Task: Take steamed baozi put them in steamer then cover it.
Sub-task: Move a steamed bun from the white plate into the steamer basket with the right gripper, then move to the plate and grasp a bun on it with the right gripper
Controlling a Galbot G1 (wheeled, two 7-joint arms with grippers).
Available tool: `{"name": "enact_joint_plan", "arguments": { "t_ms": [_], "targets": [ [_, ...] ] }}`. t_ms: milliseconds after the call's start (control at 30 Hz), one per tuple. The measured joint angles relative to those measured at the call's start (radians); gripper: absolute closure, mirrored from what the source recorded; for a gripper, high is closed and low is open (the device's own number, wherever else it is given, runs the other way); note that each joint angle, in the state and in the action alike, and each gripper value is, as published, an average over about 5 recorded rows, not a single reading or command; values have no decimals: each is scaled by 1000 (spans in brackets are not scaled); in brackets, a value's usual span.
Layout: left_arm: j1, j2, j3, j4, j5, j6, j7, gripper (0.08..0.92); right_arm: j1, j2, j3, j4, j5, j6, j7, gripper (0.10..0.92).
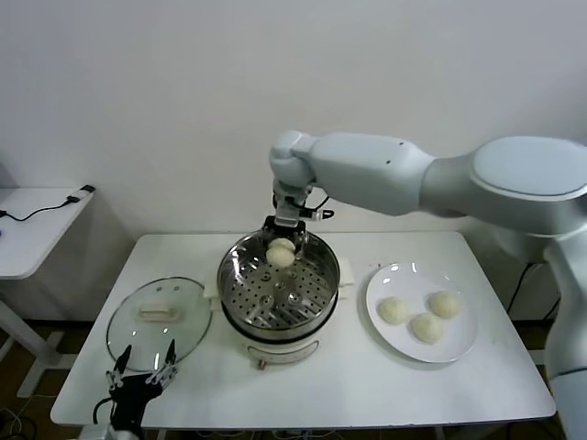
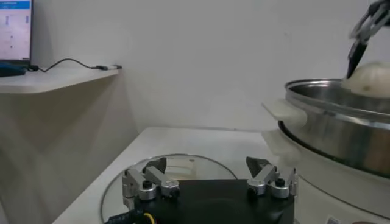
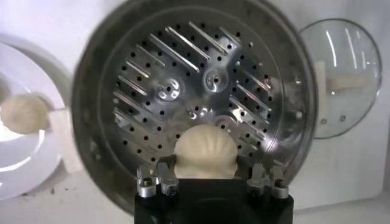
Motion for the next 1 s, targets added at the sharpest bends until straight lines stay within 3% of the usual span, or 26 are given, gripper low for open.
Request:
{"name": "enact_joint_plan", "arguments": {
  "t_ms": [333,467,600,767,1000],
  "targets": [
    [-8,0,4,6,-2,-3,-1,177,-75,55,14,-113,-73,31,45,336],
    [-5,0,2,1,-2,-2,-1,177,-56,53,5,-118,-40,42,37,257],
    [3,1,1,-8,-2,-2,0,177,15,28,-22,-87,63,41,-5,207],
    [12,2,3,-18,-2,-5,2,177,144,-53,-92,-15,250,4,-87,203],
    [10,6,4,-19,-5,-14,1,177,293,-278,-275,130,446,-182,-123,203]
  ]
}}
